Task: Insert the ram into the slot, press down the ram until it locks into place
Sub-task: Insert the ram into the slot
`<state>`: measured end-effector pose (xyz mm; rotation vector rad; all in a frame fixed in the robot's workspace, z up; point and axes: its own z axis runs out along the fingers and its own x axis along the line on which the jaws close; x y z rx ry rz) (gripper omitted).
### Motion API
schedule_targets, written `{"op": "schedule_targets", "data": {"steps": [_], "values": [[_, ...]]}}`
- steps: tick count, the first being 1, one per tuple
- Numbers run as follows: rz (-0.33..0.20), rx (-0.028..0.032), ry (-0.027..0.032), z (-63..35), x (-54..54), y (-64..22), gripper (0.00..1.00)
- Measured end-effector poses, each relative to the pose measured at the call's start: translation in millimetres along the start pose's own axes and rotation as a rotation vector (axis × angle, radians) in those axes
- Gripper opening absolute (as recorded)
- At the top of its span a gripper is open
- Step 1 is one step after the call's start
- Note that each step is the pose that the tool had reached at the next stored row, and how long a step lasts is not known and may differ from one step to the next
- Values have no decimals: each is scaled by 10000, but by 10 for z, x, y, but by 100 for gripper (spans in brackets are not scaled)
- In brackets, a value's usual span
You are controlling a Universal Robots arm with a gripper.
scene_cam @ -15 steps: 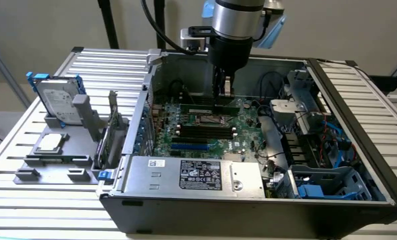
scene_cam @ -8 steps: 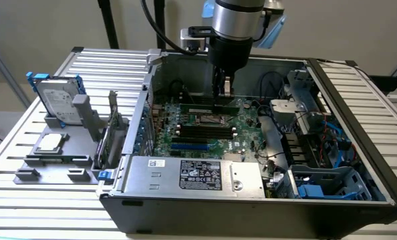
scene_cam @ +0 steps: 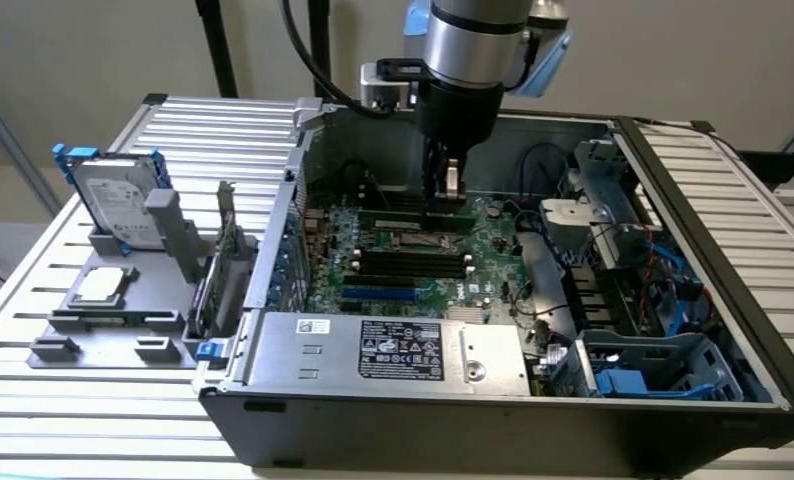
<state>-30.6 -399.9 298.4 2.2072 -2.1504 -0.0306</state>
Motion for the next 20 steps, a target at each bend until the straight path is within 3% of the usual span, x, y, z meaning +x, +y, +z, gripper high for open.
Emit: {"op": "schedule_targets", "data": {"steps": [20], "values": [[-4, -18, -56, 320, -9, -46, 13]]}}
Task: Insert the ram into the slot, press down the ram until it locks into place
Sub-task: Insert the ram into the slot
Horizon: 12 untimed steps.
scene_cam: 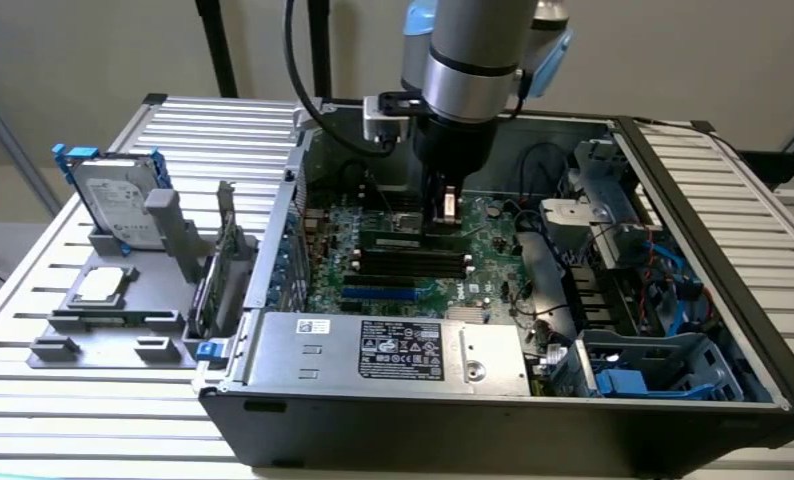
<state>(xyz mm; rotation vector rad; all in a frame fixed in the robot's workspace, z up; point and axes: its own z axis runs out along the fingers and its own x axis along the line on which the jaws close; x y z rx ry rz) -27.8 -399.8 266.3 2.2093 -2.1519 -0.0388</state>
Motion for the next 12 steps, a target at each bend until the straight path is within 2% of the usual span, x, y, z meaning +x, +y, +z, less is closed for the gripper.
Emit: {"op": "schedule_targets", "data": {"steps": [7, 12], "values": [[0, -2, -12, 114, -13, -15, 13], [-5, 1, -92, 162, -14, -18, 13]]}}
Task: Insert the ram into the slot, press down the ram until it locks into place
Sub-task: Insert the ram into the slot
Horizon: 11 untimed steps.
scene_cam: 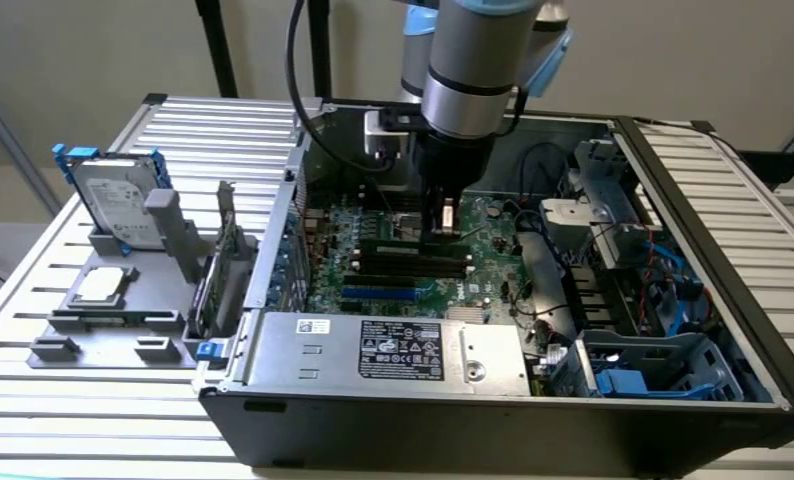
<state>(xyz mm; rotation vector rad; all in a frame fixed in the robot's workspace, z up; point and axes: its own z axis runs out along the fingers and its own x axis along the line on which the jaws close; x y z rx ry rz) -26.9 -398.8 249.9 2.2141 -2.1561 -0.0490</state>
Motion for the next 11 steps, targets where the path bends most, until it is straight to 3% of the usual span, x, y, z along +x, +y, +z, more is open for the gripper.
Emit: {"op": "schedule_targets", "data": {"steps": [6, 11], "values": [[-4, 1, -64, 64, -1, -4, 13], [-9, 8, -153, 96, -1, -6, 13]]}}
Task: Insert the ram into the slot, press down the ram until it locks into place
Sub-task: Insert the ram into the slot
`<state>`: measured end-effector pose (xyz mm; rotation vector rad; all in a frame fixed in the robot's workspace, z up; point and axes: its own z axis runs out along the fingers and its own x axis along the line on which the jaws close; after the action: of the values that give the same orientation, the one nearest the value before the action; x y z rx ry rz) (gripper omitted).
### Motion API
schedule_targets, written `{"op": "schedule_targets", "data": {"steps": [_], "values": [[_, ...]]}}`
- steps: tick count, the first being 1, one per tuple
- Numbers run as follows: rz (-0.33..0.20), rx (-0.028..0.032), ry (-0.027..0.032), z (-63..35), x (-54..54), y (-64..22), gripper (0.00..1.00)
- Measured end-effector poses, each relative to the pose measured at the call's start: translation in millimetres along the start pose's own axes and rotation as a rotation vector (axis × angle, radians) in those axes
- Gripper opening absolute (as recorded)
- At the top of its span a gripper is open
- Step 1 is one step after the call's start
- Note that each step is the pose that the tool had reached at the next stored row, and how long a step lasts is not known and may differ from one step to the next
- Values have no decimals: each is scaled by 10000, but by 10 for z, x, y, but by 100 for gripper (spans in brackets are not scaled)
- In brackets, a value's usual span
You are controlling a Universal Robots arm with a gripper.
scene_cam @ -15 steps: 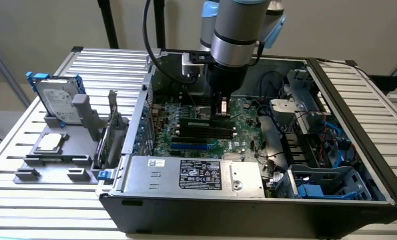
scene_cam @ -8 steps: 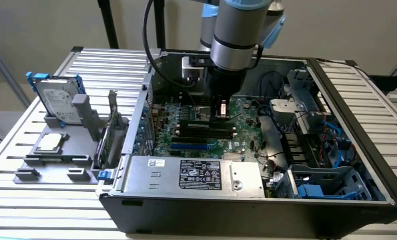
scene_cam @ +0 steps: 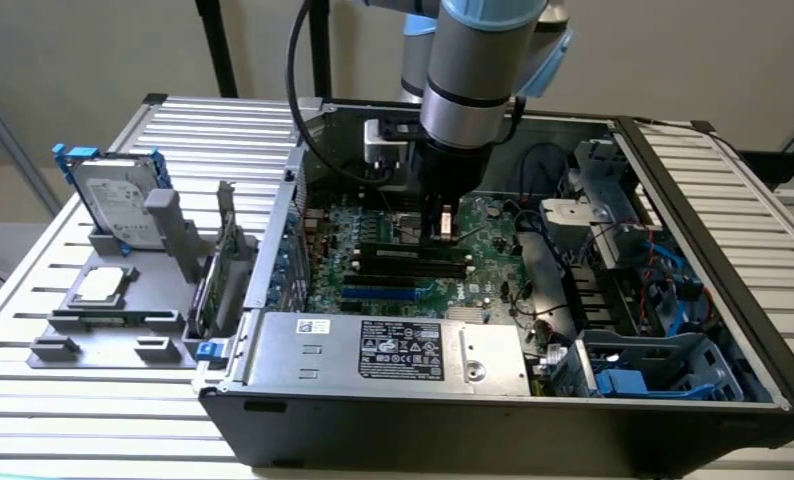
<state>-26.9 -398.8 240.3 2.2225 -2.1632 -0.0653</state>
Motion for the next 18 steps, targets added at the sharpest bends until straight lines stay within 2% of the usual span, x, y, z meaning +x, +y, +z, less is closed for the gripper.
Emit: {"op": "schedule_targets", "data": {"steps": [3, 9, 16, 18], "values": [[-3, 9, -59, 10, 0, -1, 13], [-5, 35, -66, 22, 0, -1, 13], [-5, 200, -64, 29, 5, 0, 13], [-6, 223, -64, 32, 9, 2, 13]]}}
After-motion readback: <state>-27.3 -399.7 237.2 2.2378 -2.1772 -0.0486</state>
